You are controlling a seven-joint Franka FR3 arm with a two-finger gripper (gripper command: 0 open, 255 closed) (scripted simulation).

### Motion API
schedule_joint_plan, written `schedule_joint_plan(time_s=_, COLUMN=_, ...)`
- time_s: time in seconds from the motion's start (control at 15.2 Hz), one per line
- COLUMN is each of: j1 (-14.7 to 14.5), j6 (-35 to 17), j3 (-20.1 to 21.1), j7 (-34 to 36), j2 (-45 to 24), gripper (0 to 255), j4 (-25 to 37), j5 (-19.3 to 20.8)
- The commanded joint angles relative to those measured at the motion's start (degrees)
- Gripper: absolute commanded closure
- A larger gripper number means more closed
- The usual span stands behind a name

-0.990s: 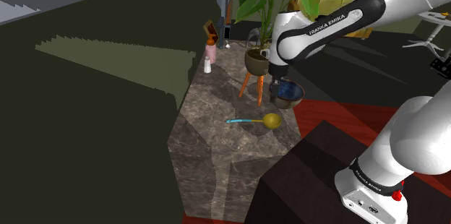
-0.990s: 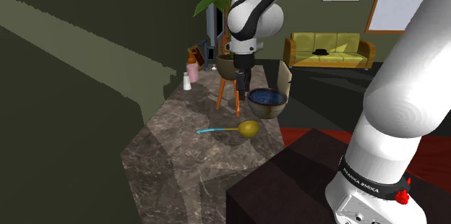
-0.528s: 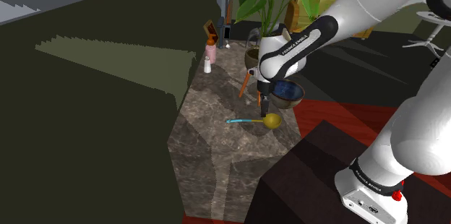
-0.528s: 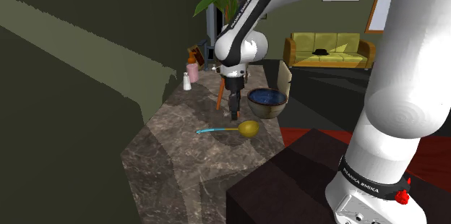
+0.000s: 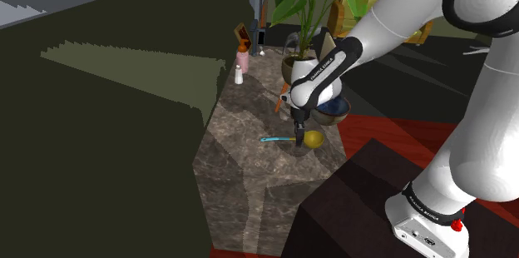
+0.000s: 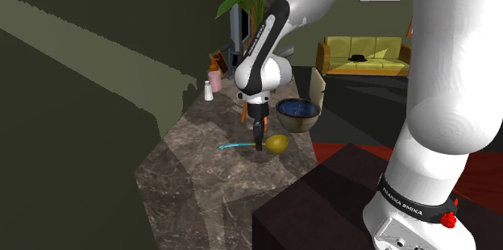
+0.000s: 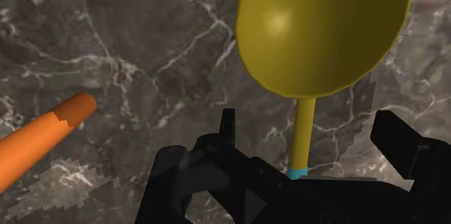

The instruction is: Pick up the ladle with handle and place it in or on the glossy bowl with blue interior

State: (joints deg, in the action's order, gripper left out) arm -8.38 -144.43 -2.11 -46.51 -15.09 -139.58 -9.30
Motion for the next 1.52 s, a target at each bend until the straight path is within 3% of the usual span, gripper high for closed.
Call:
schedule_joint_plan(time_s=0.0, j1=0.00, j6=-1.50, j3=0.23, j7=-0.26, j2=-1.27, gripper=0, j4=-0.20, j5=-0.41)
schedule_joint_plan(time_s=0.53, j1=0.01, j6=-1.93, j3=0.30, j7=-0.34, j2=-1.67, gripper=0, j4=-0.24, j5=-0.53)
schedule_joint_plan(time_s=0.59, j1=0.01, j6=-1.93, j3=0.30, j7=-0.34, j2=-1.67, gripper=255, j4=-0.24, j5=-0.53)
schedule_joint_plan(time_s=1.19, j1=0.01, j6=-1.94, j3=0.30, j7=-0.34, j2=-1.67, gripper=255, j4=-0.24, j5=-0.53)
schedule_joint_plan(time_s=1.45, j1=-0.17, j6=0.92, j3=-0.05, j7=0.38, j2=1.55, gripper=255, j4=-0.58, j5=0.23)
